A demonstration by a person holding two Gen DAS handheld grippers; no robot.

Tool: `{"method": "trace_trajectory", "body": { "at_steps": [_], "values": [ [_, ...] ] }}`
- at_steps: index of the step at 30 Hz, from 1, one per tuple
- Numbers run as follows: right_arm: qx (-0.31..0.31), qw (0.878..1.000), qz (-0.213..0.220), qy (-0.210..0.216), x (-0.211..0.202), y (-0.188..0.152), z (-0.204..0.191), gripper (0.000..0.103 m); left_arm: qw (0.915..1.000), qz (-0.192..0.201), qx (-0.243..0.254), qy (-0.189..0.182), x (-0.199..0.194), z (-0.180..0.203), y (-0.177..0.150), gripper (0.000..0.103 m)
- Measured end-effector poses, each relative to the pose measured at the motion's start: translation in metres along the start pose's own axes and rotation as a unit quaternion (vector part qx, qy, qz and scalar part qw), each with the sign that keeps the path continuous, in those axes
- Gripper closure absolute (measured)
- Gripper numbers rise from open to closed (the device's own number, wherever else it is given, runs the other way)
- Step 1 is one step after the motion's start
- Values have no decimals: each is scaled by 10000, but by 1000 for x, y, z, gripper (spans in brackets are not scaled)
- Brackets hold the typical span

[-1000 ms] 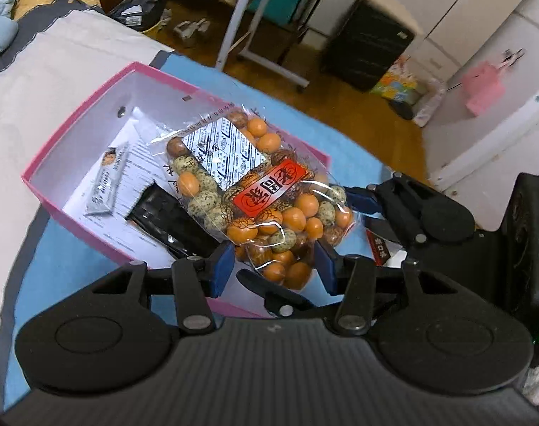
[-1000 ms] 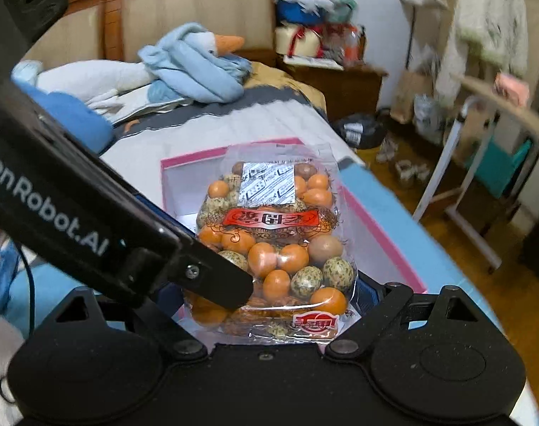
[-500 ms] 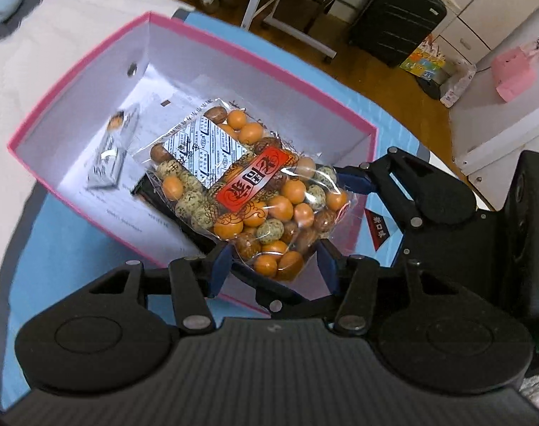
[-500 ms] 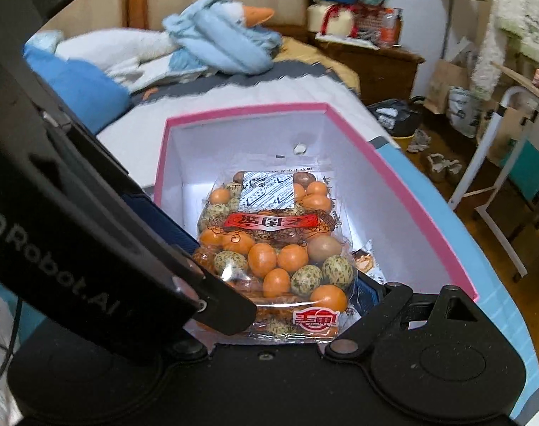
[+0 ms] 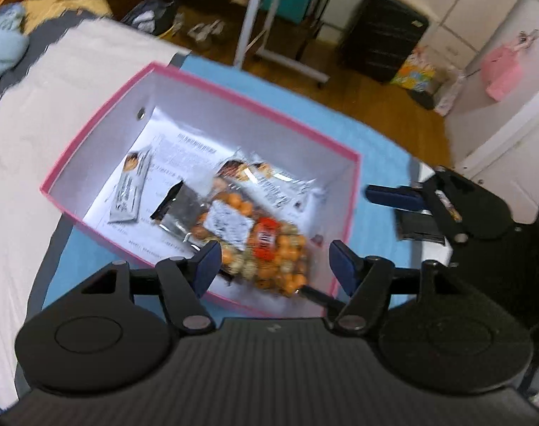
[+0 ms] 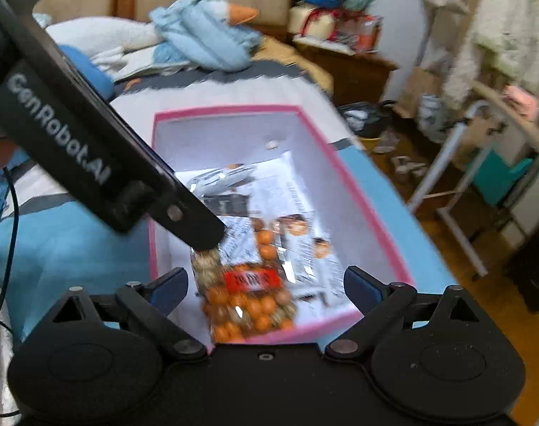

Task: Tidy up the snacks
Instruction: 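Reach the left tool to the black packet and grasp it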

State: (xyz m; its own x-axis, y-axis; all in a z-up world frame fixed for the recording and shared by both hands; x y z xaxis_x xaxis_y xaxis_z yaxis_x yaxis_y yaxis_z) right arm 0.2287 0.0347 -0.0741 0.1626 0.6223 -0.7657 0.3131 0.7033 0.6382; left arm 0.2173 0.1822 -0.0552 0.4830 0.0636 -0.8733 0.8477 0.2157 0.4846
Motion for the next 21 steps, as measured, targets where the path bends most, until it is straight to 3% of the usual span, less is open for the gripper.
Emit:
{"method": "trace_trajectory", "body": {
  "at_steps": [5, 10, 15, 21],
  "values": [
    [596, 9970, 500, -53, -67, -22, 0, 7, 9986, 418, 295, -144, -35, 15, -7, 36],
    [846, 9911, 947, -410, -126, -60, 1, 6, 9928, 827, 687, -522, -68, 39, -11, 31],
    [1777, 9725, 1461, -375, -165, -114, 10, 7, 9866, 903, 1018, -894, -80, 75, -21, 31],
    [2213, 9610, 1391, -907, -187, -169, 13, 7, 9806, 827, 1312, -1198, -71, 119, -23, 31]
  ]
}}
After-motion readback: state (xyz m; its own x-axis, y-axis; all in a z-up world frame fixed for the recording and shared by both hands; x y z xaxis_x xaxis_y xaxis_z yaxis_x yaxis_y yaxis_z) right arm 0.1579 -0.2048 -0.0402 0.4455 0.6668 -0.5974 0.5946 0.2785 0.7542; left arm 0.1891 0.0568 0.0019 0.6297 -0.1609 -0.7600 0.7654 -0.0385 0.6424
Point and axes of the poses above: each gripper's, at about its wrist camera, not at the fingertips, and x roughly the way its jaws point, z to its right, y to its top, the point moved 2 cm from there along x, roughly the way its jaws point, and after that the axes turned 15 degrees about y, right-handed, at the moved point
